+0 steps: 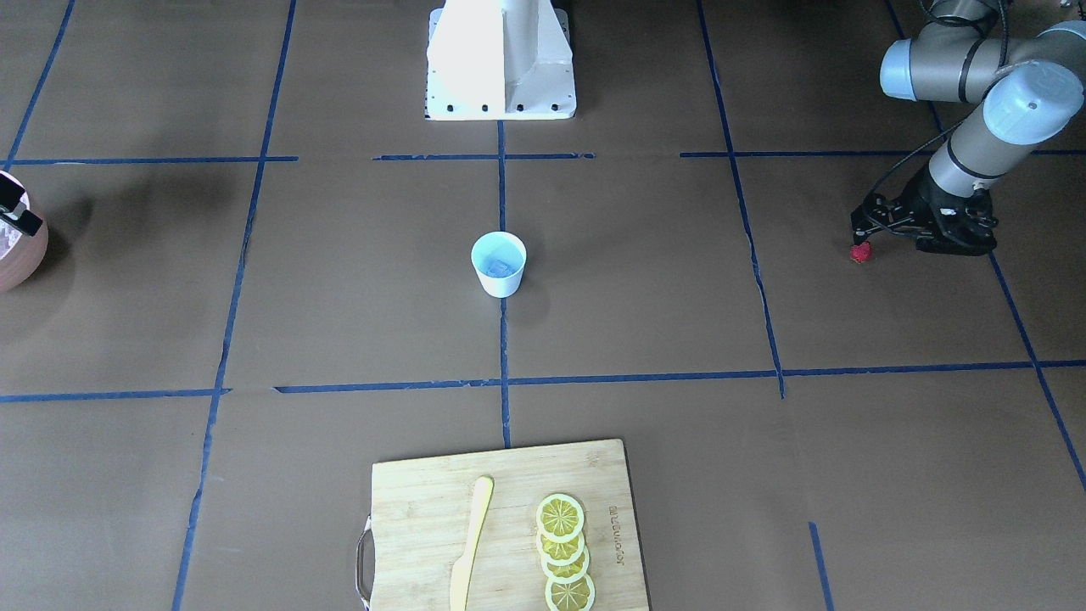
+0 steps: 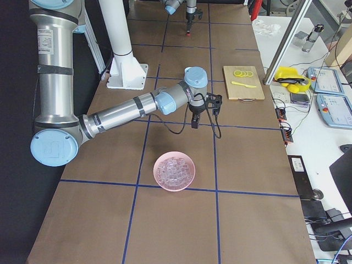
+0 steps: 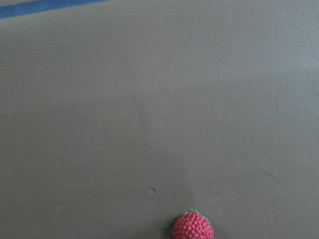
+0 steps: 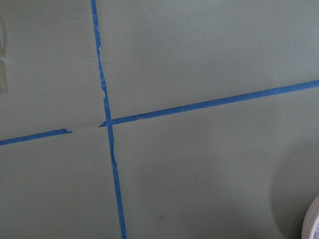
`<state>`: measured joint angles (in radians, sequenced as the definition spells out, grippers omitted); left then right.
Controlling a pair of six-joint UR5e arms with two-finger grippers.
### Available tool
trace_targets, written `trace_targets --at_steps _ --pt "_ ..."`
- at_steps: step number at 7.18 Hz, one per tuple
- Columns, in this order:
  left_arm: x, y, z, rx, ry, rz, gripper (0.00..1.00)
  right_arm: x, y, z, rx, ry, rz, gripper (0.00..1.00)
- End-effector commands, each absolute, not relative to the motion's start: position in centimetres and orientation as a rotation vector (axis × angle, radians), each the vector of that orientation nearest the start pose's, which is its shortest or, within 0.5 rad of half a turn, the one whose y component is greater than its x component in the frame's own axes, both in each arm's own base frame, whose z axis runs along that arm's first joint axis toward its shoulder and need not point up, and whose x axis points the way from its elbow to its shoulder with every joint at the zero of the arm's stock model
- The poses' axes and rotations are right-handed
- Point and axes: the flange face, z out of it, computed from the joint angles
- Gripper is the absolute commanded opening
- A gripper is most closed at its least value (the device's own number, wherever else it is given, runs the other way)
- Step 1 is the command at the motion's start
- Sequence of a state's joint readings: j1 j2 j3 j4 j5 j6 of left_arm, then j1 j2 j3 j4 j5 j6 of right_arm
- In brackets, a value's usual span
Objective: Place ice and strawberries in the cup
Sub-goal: 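Lower the left gripper onto the red strawberry and grasp it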
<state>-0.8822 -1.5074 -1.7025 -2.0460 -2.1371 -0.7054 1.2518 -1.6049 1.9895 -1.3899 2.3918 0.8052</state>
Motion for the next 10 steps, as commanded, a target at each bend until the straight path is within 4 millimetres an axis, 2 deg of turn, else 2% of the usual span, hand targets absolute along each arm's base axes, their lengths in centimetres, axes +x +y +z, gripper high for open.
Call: trace_targets --at_steps 1,3,4,7,8,9,10 --pt "26.1 -43.1 58.4 0.050 0.768 0.147 0.95 -9.0 -46.4 44.5 0.024 -0.957 0.218 1.00" --pt "26.6 -42.9 58.4 0.046 0.769 0.158 0.88 -9.0 -46.4 44.5 0.023 -0.958 0.218 1.00" --pt "26.6 -42.9 58.3 0.045 0.771 0.159 0.78 -9.0 -46.4 44.6 0.022 -0.958 0.218 1.00" --pt "26.7 -42.9 58.3 0.044 0.775 0.168 0.17 -8.9 -46.3 44.4 0.025 -0.959 0.217 1.00" --pt "26.7 -42.9 57.6 0.050 0.785 0.164 0.01 -8.8 -46.2 44.3 0.028 -0.960 0.217 1.00" --pt "26.8 -43.0 55.2 0.080 0.812 0.175 0.00 -8.8 -46.2 44.2 0.029 -0.961 0.216 1.00" --pt "27.1 -43.4 50.4 0.142 0.862 0.181 0.00 -8.8 -46.2 44.1 0.031 -0.961 0.217 1.00"
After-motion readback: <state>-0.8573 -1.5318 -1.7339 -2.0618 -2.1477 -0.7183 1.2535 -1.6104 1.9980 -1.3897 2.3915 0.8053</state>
